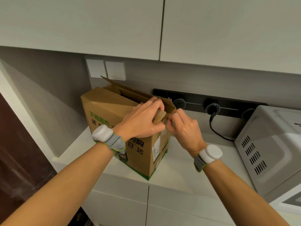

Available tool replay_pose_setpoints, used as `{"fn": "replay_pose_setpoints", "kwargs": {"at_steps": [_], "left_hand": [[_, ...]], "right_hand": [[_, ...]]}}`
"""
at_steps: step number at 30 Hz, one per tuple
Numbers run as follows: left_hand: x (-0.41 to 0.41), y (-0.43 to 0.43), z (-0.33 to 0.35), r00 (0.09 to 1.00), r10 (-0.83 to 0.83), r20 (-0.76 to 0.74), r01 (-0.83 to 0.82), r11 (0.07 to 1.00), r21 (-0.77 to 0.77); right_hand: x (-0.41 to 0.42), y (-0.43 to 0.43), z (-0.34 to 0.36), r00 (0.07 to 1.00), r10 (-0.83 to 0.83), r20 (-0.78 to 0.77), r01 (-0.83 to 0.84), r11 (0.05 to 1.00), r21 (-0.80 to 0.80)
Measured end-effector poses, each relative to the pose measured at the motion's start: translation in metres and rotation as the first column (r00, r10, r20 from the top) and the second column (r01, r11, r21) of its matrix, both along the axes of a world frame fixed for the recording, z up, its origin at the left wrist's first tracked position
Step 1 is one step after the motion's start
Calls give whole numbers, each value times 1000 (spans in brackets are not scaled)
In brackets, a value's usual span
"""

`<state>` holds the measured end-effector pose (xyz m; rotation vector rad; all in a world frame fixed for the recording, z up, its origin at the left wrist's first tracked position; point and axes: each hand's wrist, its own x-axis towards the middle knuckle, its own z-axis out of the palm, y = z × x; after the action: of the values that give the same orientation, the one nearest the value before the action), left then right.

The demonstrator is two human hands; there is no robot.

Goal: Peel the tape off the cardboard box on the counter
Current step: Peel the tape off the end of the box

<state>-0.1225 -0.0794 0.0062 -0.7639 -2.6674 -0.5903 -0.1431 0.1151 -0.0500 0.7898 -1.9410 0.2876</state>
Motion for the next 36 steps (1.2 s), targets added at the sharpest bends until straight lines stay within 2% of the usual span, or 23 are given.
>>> {"fn": "replay_pose_setpoints", "kwargs": {"at_steps": [6, 14, 20, 29, 36], "left_hand": [[-5, 7, 0, 999, 5, -32, -5, 1000, 5], [-6, 9, 0, 999, 0, -52, -1, 1000, -3], [-6, 6, 0, 999, -13, -51, 13, 1000, 0], [-7, 6, 0, 999, -17, -46, 17, 1000, 0], [-6, 8, 1, 998, -17, -62, 17, 1000, -1]], "right_hand": [[0, -7, -8, 998, -24, 50, 31, 988, -152], [-4, -5, -17, 991, -17, 136, 47, 974, -222], [-2, -4, -19, 983, 56, 173, -9, 965, -261], [-2, 8, -22, 966, 98, 240, -58, 984, -169], [-1, 14, -8, 972, 51, 228, -45, 998, -32]]}}
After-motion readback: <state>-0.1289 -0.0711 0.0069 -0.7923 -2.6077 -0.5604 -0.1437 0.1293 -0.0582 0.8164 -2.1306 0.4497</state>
